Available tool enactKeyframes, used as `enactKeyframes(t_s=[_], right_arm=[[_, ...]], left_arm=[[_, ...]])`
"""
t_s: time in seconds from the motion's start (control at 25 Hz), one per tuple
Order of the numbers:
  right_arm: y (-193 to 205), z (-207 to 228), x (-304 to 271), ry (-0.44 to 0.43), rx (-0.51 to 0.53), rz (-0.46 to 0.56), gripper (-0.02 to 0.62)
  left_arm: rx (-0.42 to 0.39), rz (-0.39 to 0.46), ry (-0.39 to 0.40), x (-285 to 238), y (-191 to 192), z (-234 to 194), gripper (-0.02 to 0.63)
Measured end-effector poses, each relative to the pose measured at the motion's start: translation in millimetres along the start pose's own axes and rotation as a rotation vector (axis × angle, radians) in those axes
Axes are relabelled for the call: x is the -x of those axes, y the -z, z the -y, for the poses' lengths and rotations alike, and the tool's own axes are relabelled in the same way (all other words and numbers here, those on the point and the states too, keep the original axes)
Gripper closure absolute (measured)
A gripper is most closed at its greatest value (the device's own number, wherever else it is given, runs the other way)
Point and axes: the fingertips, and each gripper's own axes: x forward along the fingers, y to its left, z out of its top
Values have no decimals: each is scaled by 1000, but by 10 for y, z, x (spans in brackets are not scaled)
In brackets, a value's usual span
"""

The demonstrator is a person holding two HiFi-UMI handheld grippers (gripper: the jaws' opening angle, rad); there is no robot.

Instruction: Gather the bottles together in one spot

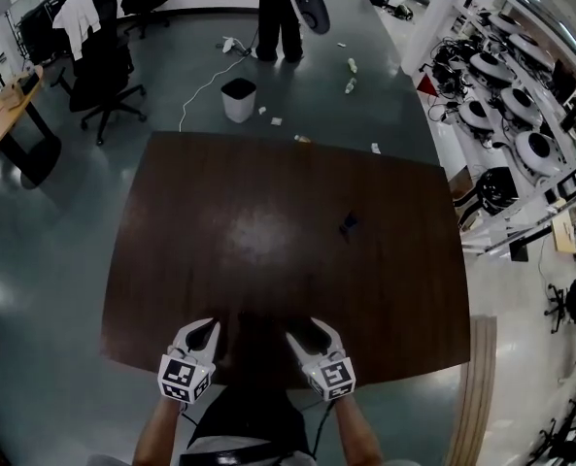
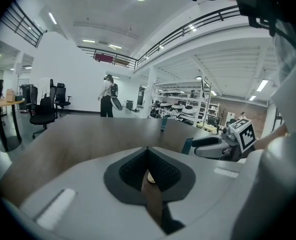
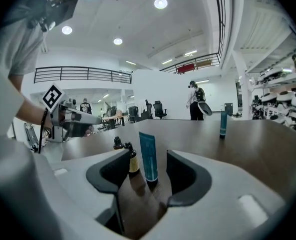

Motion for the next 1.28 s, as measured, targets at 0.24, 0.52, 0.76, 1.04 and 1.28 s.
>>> enactKeyframes(t_s=[0.24,0.52,0.76,1.04,1.28], right_arm=[[-141,-59,222,27,-23,-1,470],[-482,-203,511,84,-56,45,591],[-765,-354,852,144,-57,92,594],[-965,-424,1154,235,-24,136,594],[-1084,-390,1396,291,-15,174,594]], left_arm=[[-9,19,28,163,-163,150,606],[-22,54,95,378,-407,461,606],[-62,75,155,594,-530,784,606],[-122,165,223,790,-836,1051,605],[-130,212,246,856,-992,1197,606]])
